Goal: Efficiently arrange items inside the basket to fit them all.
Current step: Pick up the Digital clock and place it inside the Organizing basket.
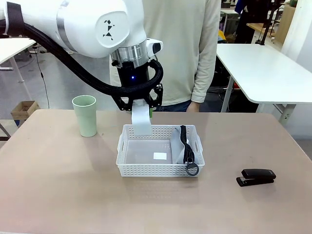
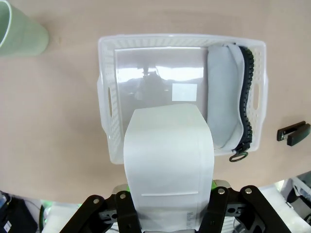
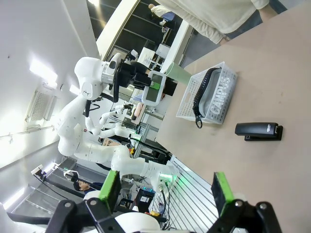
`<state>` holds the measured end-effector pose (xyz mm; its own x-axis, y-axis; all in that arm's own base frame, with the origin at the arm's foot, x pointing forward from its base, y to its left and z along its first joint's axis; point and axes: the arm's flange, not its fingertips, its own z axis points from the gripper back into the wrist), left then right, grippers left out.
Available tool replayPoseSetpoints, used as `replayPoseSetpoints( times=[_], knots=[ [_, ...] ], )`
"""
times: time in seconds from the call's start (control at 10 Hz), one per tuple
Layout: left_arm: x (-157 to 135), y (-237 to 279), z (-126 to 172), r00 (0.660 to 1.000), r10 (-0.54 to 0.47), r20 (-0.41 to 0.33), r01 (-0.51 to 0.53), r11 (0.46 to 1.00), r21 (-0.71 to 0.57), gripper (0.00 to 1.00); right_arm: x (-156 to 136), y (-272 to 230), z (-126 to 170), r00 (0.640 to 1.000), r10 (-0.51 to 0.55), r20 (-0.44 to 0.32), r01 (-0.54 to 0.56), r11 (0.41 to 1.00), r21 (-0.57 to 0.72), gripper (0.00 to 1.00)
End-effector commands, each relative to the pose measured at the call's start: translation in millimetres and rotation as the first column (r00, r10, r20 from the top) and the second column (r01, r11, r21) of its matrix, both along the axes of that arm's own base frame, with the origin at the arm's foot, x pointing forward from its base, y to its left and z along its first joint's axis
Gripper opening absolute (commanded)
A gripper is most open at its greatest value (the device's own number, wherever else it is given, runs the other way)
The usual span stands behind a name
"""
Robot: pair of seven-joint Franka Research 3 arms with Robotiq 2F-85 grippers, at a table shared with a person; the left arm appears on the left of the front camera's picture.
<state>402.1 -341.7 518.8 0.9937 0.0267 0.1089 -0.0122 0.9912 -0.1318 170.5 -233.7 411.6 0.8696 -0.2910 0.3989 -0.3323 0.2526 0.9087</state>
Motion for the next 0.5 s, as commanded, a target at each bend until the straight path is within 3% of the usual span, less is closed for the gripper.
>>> replayPoseSetpoints(
  times=[0.0,0.3,0.4],
  knots=[
    [2.9,-5.8,-9.0,1.0,0.003,0.015,-0.003,1.0,-0.027,0.51,1.1,-0.1,2.4,0.999,-0.002,0.033,0.002,1.0,0.003,1.0],
    [43.2,-30.9,-85.3,0.995,-0.095,-0.033,0.09,0.987,-0.133,0.51,1.1,-0.1,2.4,0.999,-0.002,0.033,0.002,1.0,0.003,1.0],
    [49.0,-35.7,-98.7,0.992,-0.103,-0.067,0.096,0.99,-0.106,0.51,1.1,-0.1,2.4,0.999,-0.002,0.033,0.002,1.0,0.003,1.0]
  ],
)
